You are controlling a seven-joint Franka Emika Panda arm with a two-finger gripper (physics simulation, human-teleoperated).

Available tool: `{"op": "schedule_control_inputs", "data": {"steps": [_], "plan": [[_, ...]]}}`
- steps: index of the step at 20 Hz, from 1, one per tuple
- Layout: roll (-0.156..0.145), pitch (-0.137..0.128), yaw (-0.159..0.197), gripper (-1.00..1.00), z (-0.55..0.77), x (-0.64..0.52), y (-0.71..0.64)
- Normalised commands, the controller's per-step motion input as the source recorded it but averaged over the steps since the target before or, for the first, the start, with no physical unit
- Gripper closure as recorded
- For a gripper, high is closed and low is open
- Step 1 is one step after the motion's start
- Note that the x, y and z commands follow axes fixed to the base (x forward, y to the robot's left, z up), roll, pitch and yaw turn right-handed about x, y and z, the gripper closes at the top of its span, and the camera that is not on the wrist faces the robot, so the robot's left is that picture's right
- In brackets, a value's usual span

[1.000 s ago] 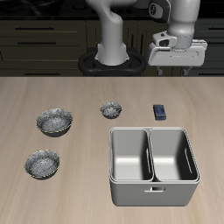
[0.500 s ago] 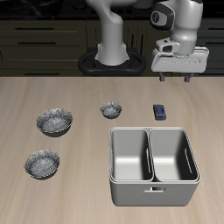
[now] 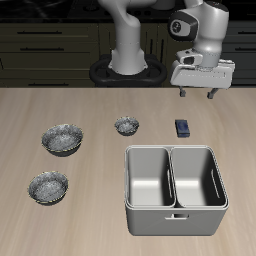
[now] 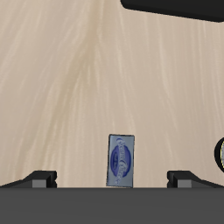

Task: Place the cream cheese in the largest bowl

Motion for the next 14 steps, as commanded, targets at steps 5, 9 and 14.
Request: {"op": "schedule_control_inputs", "data": {"steps": [5,9,14], "plan": [[-0.024,-0.025,-0.008,-1.0,-0.22,-0.1,-0.11],[-0.02,-0.028,0.004,-1.0,-0.12,0.03,-0.05],[-0.031,0.008,0.023,-1.0,-0.27,0.1,-0.06]]}}
